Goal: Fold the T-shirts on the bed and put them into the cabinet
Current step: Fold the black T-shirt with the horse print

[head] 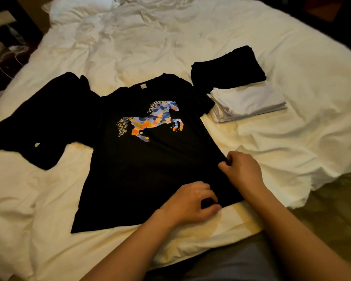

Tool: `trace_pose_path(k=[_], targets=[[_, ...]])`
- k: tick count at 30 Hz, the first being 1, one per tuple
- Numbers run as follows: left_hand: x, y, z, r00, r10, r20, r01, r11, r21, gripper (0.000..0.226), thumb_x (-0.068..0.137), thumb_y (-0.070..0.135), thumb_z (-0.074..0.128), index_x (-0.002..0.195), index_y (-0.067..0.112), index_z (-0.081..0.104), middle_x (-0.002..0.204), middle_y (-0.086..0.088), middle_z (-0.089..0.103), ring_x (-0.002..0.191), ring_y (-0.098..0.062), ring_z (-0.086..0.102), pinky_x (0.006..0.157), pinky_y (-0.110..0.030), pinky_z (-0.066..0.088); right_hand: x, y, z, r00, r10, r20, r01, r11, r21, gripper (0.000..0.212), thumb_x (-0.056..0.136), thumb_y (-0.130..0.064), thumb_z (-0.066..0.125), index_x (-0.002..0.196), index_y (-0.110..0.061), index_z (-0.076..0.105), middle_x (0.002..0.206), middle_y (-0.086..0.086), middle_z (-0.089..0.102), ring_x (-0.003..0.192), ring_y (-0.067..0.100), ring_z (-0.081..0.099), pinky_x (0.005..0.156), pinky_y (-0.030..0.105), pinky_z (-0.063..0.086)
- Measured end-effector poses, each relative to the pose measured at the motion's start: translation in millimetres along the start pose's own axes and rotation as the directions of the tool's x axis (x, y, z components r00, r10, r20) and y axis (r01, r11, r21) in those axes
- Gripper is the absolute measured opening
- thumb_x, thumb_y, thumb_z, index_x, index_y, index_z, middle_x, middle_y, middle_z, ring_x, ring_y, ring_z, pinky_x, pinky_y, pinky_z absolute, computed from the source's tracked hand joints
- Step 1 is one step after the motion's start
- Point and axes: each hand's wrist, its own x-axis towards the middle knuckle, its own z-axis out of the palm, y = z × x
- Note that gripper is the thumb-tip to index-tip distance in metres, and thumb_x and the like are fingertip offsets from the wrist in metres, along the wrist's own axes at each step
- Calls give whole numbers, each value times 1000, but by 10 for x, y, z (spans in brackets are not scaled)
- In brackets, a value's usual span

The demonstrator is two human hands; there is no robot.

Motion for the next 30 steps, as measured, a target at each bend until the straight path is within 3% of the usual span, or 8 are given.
trace_pose_path(k=[3,6,12,16,21,24,27,30], targets=[[62,-76,-27,999,-22,-23,22,1000,-5,31,93,46,60,102,19,72,97,4,63,94,-15,58,80,-36,50,13,-22,50,998,6,62,0,994,-106,20,83,-29,61,77,-13,51,65,0,51,62,24,52,49,31,32],[143,-197,-46,989,-75,-124,85,993,78,32,95,44,59,109,18,72,106,4,63,106,-15,55,91,-32,45,129,-52,26,998,21,56,-16,996,-85,27,84,-33,63,92,-13,48,74,1,52,69,25,52,52,33,32],[344,-478,-193,951,-272,-150,294,944,152,44,98,42,57,137,25,58,135,5,53,132,-13,42,114,-30,25,284,-130,4,993,0,-119,6,999,53,30,93,-45,58,102,-16,57,86,-3,56,86,21,55,64,33,37],[589,-612,-378,929,-308,-205,332,939,90,40,98,38,58,136,25,59,138,6,51,133,-10,38,109,-21,20,508,-295,-17,988,-14,-152,45,979,199,27,94,-42,57,104,-18,59,96,-2,59,92,17,55,73,34,43],[983,-792,-531,926,-343,-156,350,937,17,37,100,35,57,136,25,58,136,6,50,131,-9,38,108,-23,26,985,-470,79,991,23,-129,29,922,386,38,96,-35,58,126,-12,57,124,4,58,112,21,57,92,35,47],[1235,-939,-592,911,-355,-211,349,935,-70,33,102,23,54,135,20,58,131,5,53,124,-10,45,104,-18,32,1246,-591,156,995,24,-93,15,914,404,45,97,-32,56,135,-9,52,134,10,53,123,24,52,100,37,44],[1523,-1096,-672,866,-388,-316,362,921,-140,29,103,16,50,131,18,60,127,5,57,120,-9,49,97,-8,33,1456,-734,243,989,119,-84,-66,879,473,50,92,-36,52,132,-6,54,131,13,56,121,28,54,100,42,47],[1867,-1290,-761,829,-408,-382,361,913,-191,24,103,18,52,123,13,65,120,-1,62,112,-16,56,99,-31,46,1649,-834,411,954,299,-33,-185,669,720,61,80,-42,48,130,-8,53,125,11,62,116,27,59,100,46,49]])
